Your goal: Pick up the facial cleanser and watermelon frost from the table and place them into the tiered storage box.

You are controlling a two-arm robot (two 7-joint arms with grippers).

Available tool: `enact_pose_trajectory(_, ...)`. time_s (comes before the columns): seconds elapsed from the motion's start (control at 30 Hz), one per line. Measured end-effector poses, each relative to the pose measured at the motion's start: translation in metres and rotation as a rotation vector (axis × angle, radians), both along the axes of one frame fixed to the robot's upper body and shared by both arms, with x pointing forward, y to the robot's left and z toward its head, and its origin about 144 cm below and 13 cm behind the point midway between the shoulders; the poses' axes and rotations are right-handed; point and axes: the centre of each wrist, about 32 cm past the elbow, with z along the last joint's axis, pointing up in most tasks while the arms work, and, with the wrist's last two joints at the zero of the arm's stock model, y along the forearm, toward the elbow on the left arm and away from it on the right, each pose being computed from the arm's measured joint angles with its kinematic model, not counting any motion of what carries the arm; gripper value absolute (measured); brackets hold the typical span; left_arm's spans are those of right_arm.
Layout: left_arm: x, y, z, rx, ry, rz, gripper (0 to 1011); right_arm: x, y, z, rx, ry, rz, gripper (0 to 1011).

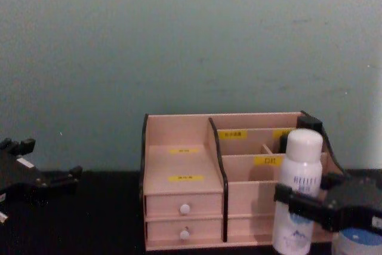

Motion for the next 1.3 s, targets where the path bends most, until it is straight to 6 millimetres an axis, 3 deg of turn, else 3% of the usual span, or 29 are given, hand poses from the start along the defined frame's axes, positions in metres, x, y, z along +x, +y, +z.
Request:
enact_pose_trajectory(0.47, 0.000, 0.000, 0.000, 0.000, 0.000, 0.000, 1001, 0.012, 0.003, 0.031, 0.051, -0.068, -0.036, 590)
enact_pose_trajectory(0.9, 0.000, 0.000, 0.000, 0.000, 0.000, 0.000, 1001, 0.048, 0.010, 0.054, 0.085, -0.122, -0.086, 590)
enact_pose_trajectory(1.3, 0.000, 0.000, 0.000, 0.000, 0.000, 0.000, 1001, 0.074, 0.023, 0.058, 0.102, -0.137, -0.081, 590)
